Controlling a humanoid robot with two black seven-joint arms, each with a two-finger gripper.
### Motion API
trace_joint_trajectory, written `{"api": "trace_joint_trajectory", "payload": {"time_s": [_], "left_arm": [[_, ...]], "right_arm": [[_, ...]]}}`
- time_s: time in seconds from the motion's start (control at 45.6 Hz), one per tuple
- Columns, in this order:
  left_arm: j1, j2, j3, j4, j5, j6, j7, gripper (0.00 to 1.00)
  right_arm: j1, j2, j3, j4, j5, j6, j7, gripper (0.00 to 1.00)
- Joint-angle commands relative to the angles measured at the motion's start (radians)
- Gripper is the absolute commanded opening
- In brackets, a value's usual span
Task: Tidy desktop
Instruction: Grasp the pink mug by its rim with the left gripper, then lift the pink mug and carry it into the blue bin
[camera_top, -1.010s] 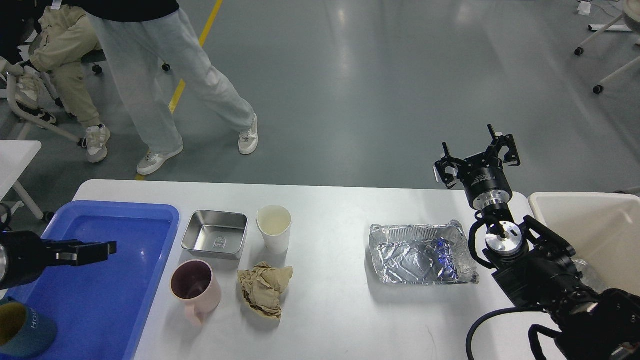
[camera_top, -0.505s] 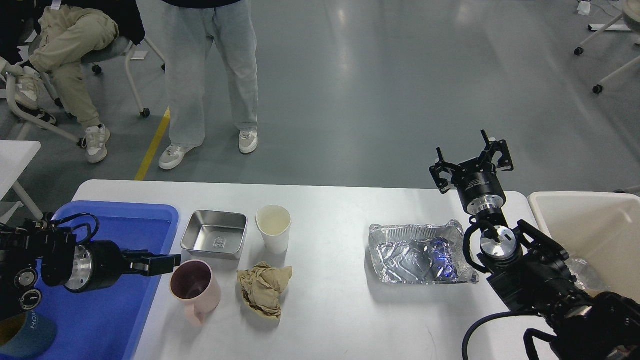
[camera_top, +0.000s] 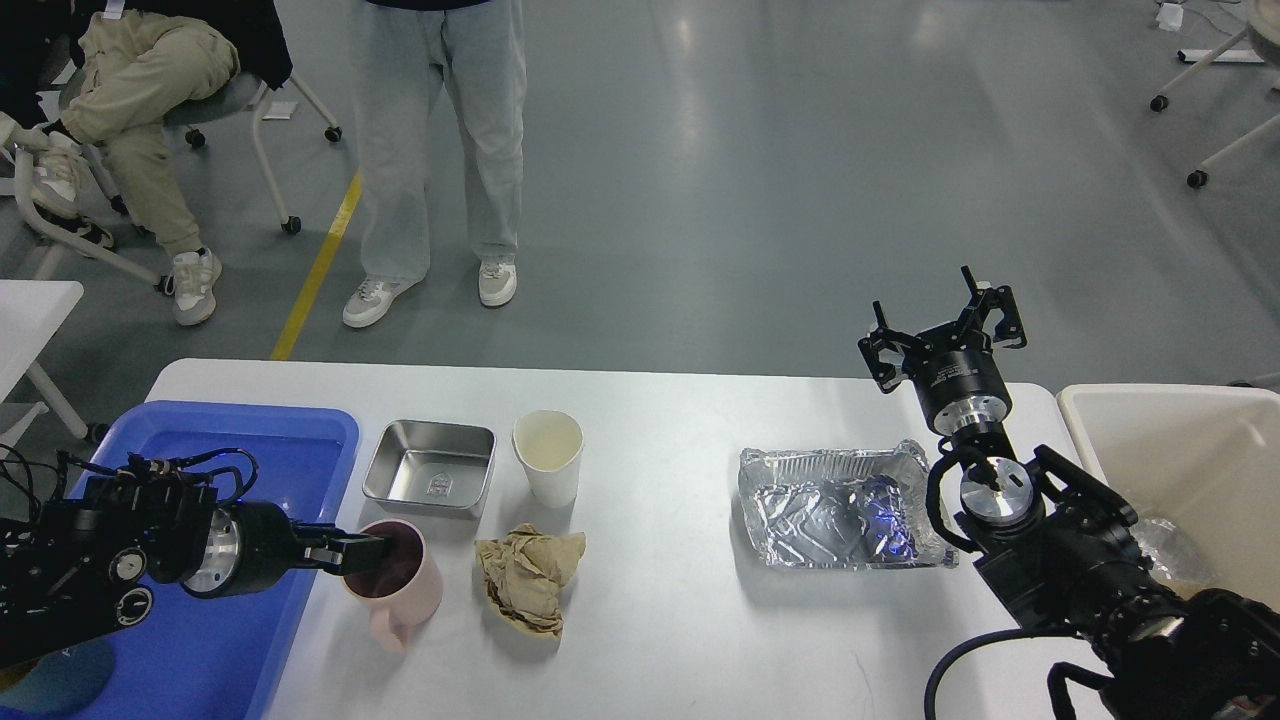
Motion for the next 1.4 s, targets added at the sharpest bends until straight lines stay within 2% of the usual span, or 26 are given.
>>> {"api": "trace_joint_trajectory", "payload": {"time_s": [0.0, 0.11, 0.395, 0.615, 0.834, 1.383], "left_arm": [[0.001, -0.019, 0.005, 0.006, -0.001, 0.016, 0.016, 0.73], [0.001, -0.022, 0.019, 0.006, -0.001, 0.016, 0.017, 0.7], [0.001, -0.034, 0.043, 0.015, -0.001, 0.016, 0.053, 0.52], [0.001, -0.033, 0.046, 0.012, -0.004, -0.004, 0.07, 0.25], [-0.014, -0.033, 0.045, 0.012, -0.011, -0.067, 0.07, 0.01], [-0.069, 0.012, 0.045, -0.026, -0.011, -0.096, 0.059, 0.0]], "right_arm": [[-0.003, -0.001, 0.001, 0.0, -0.003, 0.0, 0.0, 1.0], [-0.004, -0.004, 0.001, 0.0, -0.003, 0.002, 0.0, 1.0], [-0.004, -0.007, 0.001, 0.0, -0.003, 0.0, 0.0, 1.0], [-0.006, -0.009, 0.001, 0.0, -0.003, 0.0, 0.0, 1.0], [-0.01, -0.009, 0.002, 0.0, -0.003, 0.0, 0.0, 1.0], [-0.009, -0.01, 0.002, 0.0, -0.003, 0.002, 0.0, 1.0]]}}
